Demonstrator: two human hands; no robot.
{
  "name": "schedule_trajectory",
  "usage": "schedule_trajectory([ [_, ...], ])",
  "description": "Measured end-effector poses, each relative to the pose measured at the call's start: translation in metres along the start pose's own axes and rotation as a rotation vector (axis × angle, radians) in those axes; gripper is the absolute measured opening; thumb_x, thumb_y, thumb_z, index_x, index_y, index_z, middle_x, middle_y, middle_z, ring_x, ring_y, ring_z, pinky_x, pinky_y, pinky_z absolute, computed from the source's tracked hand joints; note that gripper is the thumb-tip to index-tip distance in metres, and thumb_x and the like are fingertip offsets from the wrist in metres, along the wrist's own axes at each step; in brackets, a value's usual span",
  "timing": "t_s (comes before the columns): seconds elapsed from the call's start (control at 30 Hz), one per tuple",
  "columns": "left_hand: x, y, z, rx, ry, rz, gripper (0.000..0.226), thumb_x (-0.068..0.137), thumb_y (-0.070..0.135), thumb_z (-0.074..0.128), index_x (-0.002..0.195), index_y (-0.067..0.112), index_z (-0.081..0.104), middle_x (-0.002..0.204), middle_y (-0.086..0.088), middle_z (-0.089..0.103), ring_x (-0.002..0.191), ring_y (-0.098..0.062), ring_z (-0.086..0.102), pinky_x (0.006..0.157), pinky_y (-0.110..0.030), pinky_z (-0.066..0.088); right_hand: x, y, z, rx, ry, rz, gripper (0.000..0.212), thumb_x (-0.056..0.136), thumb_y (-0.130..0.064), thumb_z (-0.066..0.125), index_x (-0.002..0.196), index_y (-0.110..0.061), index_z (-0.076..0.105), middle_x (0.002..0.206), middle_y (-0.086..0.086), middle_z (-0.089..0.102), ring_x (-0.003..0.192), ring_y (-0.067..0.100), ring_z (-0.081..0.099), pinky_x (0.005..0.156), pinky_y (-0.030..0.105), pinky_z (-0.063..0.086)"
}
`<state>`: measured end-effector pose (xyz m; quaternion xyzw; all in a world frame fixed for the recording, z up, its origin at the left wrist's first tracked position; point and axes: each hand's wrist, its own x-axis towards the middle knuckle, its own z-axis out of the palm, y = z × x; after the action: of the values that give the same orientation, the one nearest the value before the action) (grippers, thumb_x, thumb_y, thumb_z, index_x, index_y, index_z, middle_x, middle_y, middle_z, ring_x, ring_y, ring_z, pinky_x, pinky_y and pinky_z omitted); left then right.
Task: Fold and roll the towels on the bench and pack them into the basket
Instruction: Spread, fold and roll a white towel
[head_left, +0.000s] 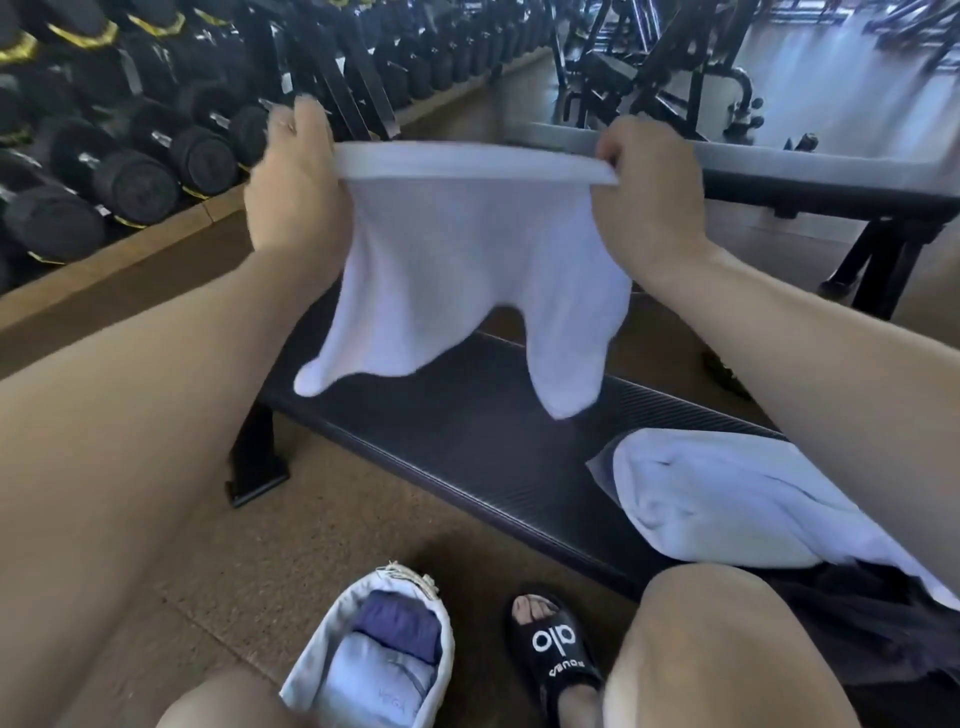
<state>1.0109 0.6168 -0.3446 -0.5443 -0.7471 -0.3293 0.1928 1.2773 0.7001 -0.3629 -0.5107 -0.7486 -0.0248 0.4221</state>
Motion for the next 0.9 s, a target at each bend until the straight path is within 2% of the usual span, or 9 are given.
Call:
schedule_trajectory([
  [0.13, 0.009, -0.014, 0.001, 0.034, 0.038, -0.110, 0.048, 0.088, -0.014, 0.041, 0.133, 0.001, 0.040, 0.134, -0.020, 0.046, 0.105, -0.049, 0.056, 0.085, -0.051, 0.046, -0.004, -0.003, 0.002, -0.051, -0.019, -0.060, 0.024, 0.083, -0.003, 0.049, 0.095, -0.014, 0.066, 0.102, 0.008, 0.061, 0.088, 0.024, 0.054, 0.067, 0.033, 0.037],
  [0.3, -0.045, -0.069, 0.039, 0.286, -0.305, -0.102, 0.071, 0.092, -0.004, 0.055, 0.151, 0.003, 0.017, 0.131, -0.026, 0.051, 0.110, -0.051, 0.058, 0.086, -0.055, 0.048, -0.082, -0.007, 0.030, -0.232, -0.737, -0.097, 0.022, 0.083, -0.014, 0.053, 0.096, -0.028, 0.064, 0.095, 0.003, 0.060, 0.094, 0.031, 0.060, 0.077, 0.032, 0.049],
  [0.37, -0.071, -0.088, 0.051, 0.342, -0.445, -0.107, 0.071, 0.089, -0.003, 0.059, 0.149, 0.004, 0.021, 0.123, -0.025, 0.055, 0.100, -0.048, 0.060, 0.077, -0.050, 0.048, -0.121, -0.014, 0.039, -0.271, -0.970, -0.115, 0.017, 0.088, -0.012, 0.051, 0.097, -0.023, 0.057, 0.099, 0.001, 0.055, 0.091, 0.026, 0.054, 0.073, 0.028, 0.040],
  [0.43, -0.094, -0.106, 0.060, 0.405, -0.569, -0.109, 0.067, 0.086, -0.003, 0.062, 0.143, 0.006, 0.027, 0.111, -0.020, 0.056, 0.085, -0.040, 0.058, 0.066, -0.043, 0.043, -0.156, -0.019, 0.052, -0.276, -1.144, -0.119, 0.024, 0.091, -0.006, 0.050, 0.114, -0.012, 0.056, 0.111, 0.008, 0.057, 0.091, 0.027, 0.052, 0.072, 0.030, 0.037],
  [0.5, -0.114, -0.125, 0.068, 0.497, -0.652, -0.067, 0.051, 0.088, 0.002, 0.061, 0.133, 0.007, 0.036, 0.095, -0.012, 0.054, 0.070, -0.030, 0.051, 0.060, -0.038, 0.039, -0.179, -0.022, 0.064, -0.244, -1.271, -0.129, 0.034, 0.094, -0.005, 0.050, 0.127, -0.008, 0.046, 0.103, 0.010, 0.054, 0.081, 0.024, 0.049, 0.065, 0.034, 0.039],
  [0.6, -0.129, -0.149, 0.073, 0.527, -0.690, -0.129, 0.022, 0.092, 0.008, 0.054, 0.110, 0.011, 0.042, 0.082, -0.007, 0.049, 0.062, -0.026, 0.047, 0.062, -0.036, 0.038, -0.191, -0.029, 0.075, -0.167, -1.305, -0.135, 0.036, 0.095, -0.004, 0.052, 0.128, -0.008, 0.038, 0.083, 0.005, 0.041, 0.067, 0.017, 0.042, 0.052, 0.030, 0.032],
  [0.67, -0.130, -0.159, 0.073, 0.514, -0.711, -0.190, 0.023, 0.088, 0.006, 0.055, 0.103, 0.013, 0.039, 0.086, -0.008, 0.050, 0.070, -0.030, 0.051, 0.067, -0.039, 0.039, -0.192, -0.036, 0.077, -0.098, -1.318, -0.105, 0.029, 0.094, -0.005, 0.054, 0.118, -0.011, 0.038, 0.082, 0.005, 0.040, 0.068, 0.016, 0.042, 0.052, 0.030, 0.031],
  [0.77, -0.128, -0.179, 0.072, 0.540, -0.697, -0.199, 0.034, 0.085, 0.004, 0.058, 0.111, 0.014, 0.038, 0.094, -0.009, 0.049, 0.081, -0.032, 0.051, 0.071, -0.041, 0.040, -0.195, -0.045, 0.078, 0.009, -1.340, -0.037, 0.027, 0.092, -0.007, 0.056, 0.104, -0.017, 0.034, 0.085, 0.006, 0.043, 0.073, 0.019, 0.047, 0.056, 0.033, 0.037],
  [0.9, -0.125, -0.188, 0.074, 0.613, -0.770, -0.165, 0.048, 0.086, 0.009, 0.056, 0.128, 0.020, 0.037, 0.111, -0.010, 0.051, 0.099, -0.034, 0.053, 0.079, -0.044, 0.043, -0.203, -0.054, 0.088, 0.012, -1.314, -0.031, 0.029, 0.091, -0.015, 0.059, 0.106, -0.019, 0.035, 0.086, 0.005, 0.047, 0.077, 0.021, 0.055, 0.068, 0.039, 0.054],
])
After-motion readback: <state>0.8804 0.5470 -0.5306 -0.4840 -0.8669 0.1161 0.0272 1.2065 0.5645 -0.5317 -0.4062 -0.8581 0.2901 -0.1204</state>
